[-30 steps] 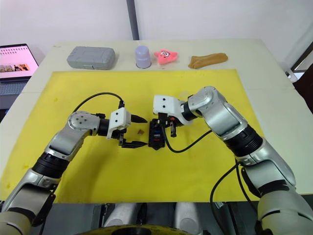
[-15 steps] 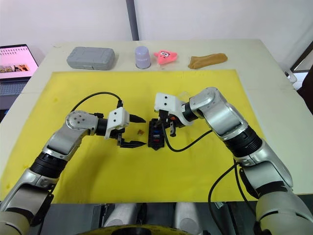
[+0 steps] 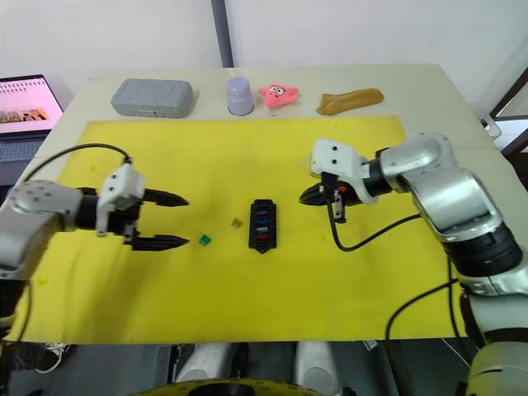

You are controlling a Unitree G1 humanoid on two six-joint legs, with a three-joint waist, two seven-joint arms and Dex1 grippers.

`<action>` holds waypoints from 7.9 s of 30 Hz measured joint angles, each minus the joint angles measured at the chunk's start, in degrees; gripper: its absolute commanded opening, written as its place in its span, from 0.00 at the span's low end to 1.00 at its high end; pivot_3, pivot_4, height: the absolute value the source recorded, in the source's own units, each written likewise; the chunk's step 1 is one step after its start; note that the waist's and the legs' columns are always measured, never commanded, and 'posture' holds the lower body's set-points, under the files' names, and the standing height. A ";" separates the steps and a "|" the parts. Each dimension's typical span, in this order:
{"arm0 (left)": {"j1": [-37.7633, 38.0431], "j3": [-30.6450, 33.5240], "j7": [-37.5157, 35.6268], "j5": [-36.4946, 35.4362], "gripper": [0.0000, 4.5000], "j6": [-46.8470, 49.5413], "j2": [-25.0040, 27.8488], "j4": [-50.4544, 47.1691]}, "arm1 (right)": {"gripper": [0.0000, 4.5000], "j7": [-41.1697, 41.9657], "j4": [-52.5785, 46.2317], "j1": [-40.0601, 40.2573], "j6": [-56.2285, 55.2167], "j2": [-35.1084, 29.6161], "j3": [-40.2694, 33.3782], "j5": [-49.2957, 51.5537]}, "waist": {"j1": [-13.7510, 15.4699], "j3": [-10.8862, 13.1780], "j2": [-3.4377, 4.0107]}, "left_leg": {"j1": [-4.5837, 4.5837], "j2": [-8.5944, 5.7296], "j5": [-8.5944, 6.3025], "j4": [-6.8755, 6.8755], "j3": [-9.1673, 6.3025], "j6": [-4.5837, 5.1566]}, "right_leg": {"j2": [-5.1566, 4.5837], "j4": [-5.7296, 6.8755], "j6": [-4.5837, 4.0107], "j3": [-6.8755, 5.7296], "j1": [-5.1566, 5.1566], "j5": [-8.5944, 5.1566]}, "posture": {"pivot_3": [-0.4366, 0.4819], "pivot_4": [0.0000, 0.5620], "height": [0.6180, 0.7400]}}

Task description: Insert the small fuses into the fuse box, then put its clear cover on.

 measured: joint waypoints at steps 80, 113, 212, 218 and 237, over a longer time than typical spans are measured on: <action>-10.12 -10.51 1.97 -11.56 0.46 36.77 -13.12 21.91 | 1.00 -6.32 -11.00 -5.98 5.68 8.58 5.62 6.36 | 0.02 0.24 0.26 | 0.01 -0.10 -0.01 0.09 -0.06 0.01 | -0.04 0.10 0.00 0.02 0.03 0.00 | 0.48 0.27 1.00; -6.29 -8.32 1.20 -10.08 0.01 28.59 -13.74 20.17 | 1.00 -6.38 -10.76 -5.98 5.29 8.39 6.22 5.23 | -0.05 0.23 0.27 | 0.01 -0.03 0.00 0.09 -0.05 0.00 | -0.02 0.12 0.00 0.02 -0.01 0.00 | 0.48 0.27 1.00; -12.42 -16.72 8.50 12.07 0.99 -15.72 -22.05 15.74 | 0.00 -8.00 11.93 -17.36 4.82 13.39 19.27 -0.14 | -0.20 0.25 0.26 | -0.03 -0.05 0.00 0.04 0.02 0.00 | 0.01 0.00 0.00 0.01 -0.04 0.00 | 0.48 0.27 1.00; -12.92 -17.78 8.60 14.05 0.99 -17.00 -24.14 18.03 | 0.00 -6.09 13.12 -17.34 2.67 14.33 20.05 -3.74 | -0.20 0.25 0.26 | -0.06 -0.04 0.00 0.04 0.00 0.00 | 0.01 0.00 0.00 0.01 -0.06 0.00 | 0.48 0.27 1.00; -12.86 -17.78 8.63 14.67 0.99 -16.77 -24.41 17.00 | 0.00 -5.00 11.03 -15.17 5.25 15.19 18.94 -4.48 | -0.19 0.25 0.26 | -0.05 -0.04 0.00 0.06 -0.01 0.00 | 0.00 0.02 0.00 0.01 -0.06 0.00 | 0.48 0.27 1.00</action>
